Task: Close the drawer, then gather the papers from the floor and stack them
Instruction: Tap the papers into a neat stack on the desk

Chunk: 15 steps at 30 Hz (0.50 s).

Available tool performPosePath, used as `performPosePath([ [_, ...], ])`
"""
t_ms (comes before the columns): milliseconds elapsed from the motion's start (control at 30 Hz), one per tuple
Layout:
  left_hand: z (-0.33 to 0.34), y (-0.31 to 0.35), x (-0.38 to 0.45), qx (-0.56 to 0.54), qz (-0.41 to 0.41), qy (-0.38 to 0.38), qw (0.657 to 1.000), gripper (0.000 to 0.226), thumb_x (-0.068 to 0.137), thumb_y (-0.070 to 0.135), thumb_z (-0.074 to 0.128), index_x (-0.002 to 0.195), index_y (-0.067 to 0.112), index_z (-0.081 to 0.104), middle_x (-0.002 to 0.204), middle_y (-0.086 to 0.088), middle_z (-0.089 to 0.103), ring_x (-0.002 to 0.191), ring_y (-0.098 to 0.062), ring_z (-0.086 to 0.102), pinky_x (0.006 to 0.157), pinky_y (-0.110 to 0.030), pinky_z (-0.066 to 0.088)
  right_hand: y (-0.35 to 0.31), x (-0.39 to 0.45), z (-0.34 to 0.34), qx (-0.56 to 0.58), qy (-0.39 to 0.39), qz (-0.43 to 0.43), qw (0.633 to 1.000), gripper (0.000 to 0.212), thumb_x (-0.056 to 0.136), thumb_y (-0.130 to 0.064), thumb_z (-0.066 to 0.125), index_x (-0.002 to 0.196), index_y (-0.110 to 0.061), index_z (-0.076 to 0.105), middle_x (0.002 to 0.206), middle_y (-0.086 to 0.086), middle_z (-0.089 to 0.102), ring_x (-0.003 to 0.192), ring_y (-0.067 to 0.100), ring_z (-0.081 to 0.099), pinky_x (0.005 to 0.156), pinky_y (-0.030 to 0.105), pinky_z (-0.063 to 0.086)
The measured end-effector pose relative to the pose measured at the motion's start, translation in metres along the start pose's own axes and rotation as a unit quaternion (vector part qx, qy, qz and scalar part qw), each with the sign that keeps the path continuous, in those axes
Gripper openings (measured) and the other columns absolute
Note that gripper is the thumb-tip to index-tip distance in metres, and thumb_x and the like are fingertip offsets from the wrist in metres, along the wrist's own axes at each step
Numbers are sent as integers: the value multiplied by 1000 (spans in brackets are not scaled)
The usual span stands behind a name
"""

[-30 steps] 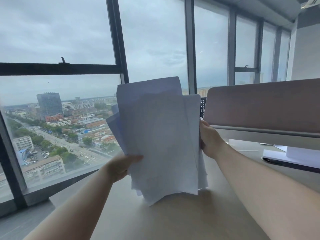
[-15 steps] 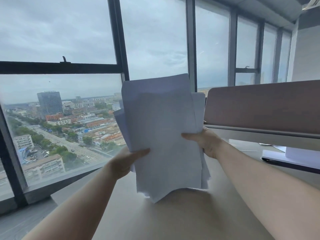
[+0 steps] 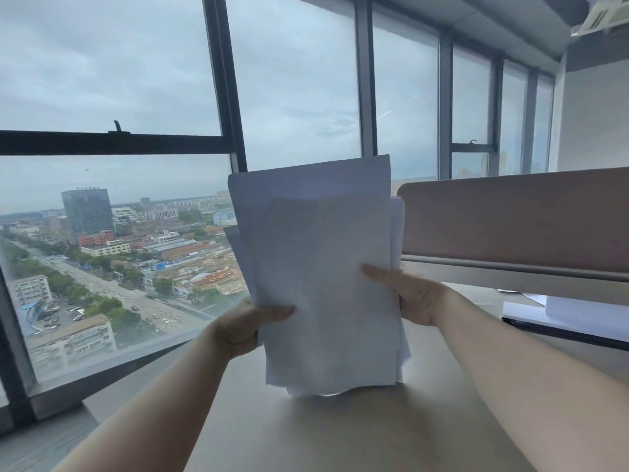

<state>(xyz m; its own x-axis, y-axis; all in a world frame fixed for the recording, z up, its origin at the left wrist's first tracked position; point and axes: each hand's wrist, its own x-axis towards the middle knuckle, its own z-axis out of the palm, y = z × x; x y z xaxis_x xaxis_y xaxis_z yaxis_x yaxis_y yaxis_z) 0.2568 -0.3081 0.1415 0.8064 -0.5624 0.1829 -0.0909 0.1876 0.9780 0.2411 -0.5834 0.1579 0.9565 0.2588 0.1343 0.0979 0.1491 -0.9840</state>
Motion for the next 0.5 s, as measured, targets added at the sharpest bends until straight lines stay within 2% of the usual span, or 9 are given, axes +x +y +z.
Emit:
performPosePath([
  [100, -6, 0, -1, -1, 3, -6, 1000, 60, 25, 18, 95, 83, 12, 79, 87, -7, 78, 81, -21, 74, 69, -33, 59, 5, 0, -6, -52, 20, 3, 998, 98, 43, -54, 92, 131, -37, 53, 130, -6, 65, 123, 23, 59, 102, 65, 40],
  [133, -7, 0, -1, -3, 3, -7, 1000, 60, 25, 18, 95, 83, 12, 79, 87, -7, 77, 81, -21, 74, 69, -33, 59, 6, 0, -7, -64, 22, 10, 998, 93, 47, -56, 89, 130, -42, 52, 132, -11, 63, 127, 21, 55, 103, 70, 33],
  [167, -9, 0, -1, -5, 5, -6, 1000, 60, 25, 18, 95, 83, 12, 78, 88, -7, 77, 81, -21, 74, 69, -33, 59, 8, 1, -6, -66, 15, 9, 998, 90, 48, -57, 88, 130, -42, 53, 132, -12, 63, 127, 19, 55, 102, 69, 34],
  [267, -14, -3, 1, 3, 9, 4, 1000, 61, 26, 20, 95, 85, 12, 78, 90, -7, 77, 83, -22, 74, 70, -34, 59, 10, 6, -2, -29, 40, -15, 999, 86, 54, -43, 90, 130, -24, 57, 119, -2, 71, 108, 18, 69, 88, 46, 56],
  [333, -18, -4, 4, 19, 11, 15, 1000, 63, 29, 22, 95, 89, 13, 78, 94, -8, 77, 88, -23, 73, 74, -36, 59, 7, 8, 2, 5, 61, -50, 997, 62, 65, -23, 85, 123, -15, 64, 111, 2, 74, 93, 18, 73, 78, 34, 60],
  [433, -25, 3, 8, 74, 33, 44, 996, 71, 37, 28, 94, 102, 11, 72, 106, -9, 74, 100, -26, 69, 87, -38, 57, 0, 12, 6, 24, 106, -81, 991, 39, 76, -1, 75, 113, -10, 68, 103, 7, 74, 84, 22, 72, 77, 34, 61],
  [500, -30, 13, 11, 118, 66, 71, 988, 78, 39, 32, 93, 109, 9, 68, 109, -10, 73, 102, -26, 69, 88, -36, 56, -6, 15, 8, 3, 134, -100, 986, 28, 78, 4, 72, 100, -13, 70, 95, 7, 74, 82, 26, 70, 77, 35, 60],
])
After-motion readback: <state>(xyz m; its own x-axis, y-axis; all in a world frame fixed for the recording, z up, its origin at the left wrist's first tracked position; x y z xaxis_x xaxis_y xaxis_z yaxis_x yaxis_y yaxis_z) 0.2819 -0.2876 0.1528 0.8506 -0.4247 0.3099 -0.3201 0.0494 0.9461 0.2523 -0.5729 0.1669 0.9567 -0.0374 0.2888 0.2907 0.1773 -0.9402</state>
